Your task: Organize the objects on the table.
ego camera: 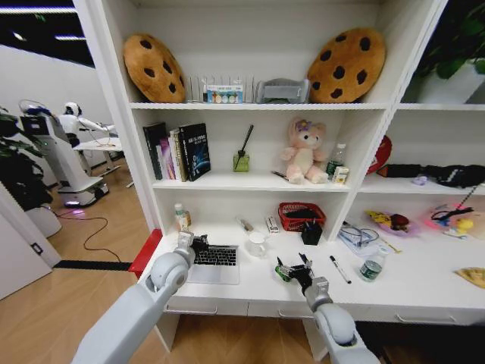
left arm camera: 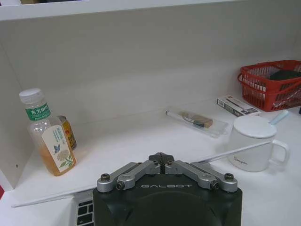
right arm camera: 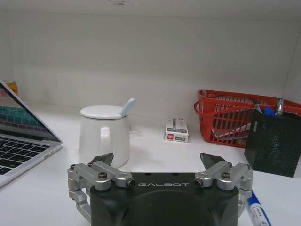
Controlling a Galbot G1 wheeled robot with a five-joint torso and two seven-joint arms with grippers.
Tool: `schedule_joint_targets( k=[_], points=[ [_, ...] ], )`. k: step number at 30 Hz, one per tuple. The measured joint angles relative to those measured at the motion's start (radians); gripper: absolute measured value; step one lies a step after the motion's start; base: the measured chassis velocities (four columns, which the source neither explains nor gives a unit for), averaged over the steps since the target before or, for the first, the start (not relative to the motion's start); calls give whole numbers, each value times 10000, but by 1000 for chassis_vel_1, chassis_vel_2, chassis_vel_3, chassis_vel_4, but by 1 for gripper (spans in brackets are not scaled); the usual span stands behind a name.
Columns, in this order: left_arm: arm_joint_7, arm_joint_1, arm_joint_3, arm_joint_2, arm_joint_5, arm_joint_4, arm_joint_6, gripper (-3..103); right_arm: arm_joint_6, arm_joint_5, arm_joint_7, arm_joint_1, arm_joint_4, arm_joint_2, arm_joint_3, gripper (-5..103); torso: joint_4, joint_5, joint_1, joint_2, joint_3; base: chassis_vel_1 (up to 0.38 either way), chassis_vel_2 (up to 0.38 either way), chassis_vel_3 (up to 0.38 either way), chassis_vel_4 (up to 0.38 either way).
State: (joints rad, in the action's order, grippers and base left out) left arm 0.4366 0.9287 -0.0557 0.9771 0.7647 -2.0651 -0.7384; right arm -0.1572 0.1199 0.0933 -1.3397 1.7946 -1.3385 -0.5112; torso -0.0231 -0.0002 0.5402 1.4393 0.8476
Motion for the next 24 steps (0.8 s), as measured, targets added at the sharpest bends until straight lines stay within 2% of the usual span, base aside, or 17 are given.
schedule_joint_targets(
  k=[4, 9, 12, 16, 19, 21, 22, 24],
  points=[
    [-79, 1233, -399, -368, -66, -517, 7, 0, -53, -172, -92, 106, 39, -105, 236, 100, 0, -1, 0, 0, 0, 0, 0, 0, 0],
    [-169, 2006, -748, -599, -155, -775, 10, 0, -102, -289, -147, 119, 88, -168, 382, 100, 0, 0, 0, 1, 0, 0, 0, 0, 0],
    [-216, 2965, -1153, -910, -218, -1144, 15, 0, -182, -419, -237, 105, 202, -281, 615, 100, 1, 2, 0, 1, -1, 0, 0, 0, 0],
    [-188, 3381, -1172, -948, -211, -1192, 16, 0, -233, -470, -305, 99, 294, -321, 742, 100, 2, 1, -1, 0, -1, 0, 0, 0, 0],
    [-141, 3426, -1367, -684, -7, -1342, 83, 0, -290, -464, -358, 76, 482, -314, 801, 100, 3, 0, -1, 0, -1, 0, 0, 0, 0],
    [-253, 2865, -1807, -415, -205, -1413, 816, 0, -296, -406, -370, 15, 698, -191, 745, 100, -2, 1, 0, 1, -1, 0, 0, 0, 0],
    [-253, 2865, -1807, -415, -205, -1413, 816, 0, -296, -406, -370, 15, 698, -191, 745, 100, -2, 1, 0, 1, -1, 0, 0, 0, 0],
    [-651, 2422, -2321, -297, -644, -1507, 1721, 0, -293, -322, -372, -65, 900, -56, 643, 100, -6, 1, 1, 0, -1, 0, 0, 0, 0]
  ],
)
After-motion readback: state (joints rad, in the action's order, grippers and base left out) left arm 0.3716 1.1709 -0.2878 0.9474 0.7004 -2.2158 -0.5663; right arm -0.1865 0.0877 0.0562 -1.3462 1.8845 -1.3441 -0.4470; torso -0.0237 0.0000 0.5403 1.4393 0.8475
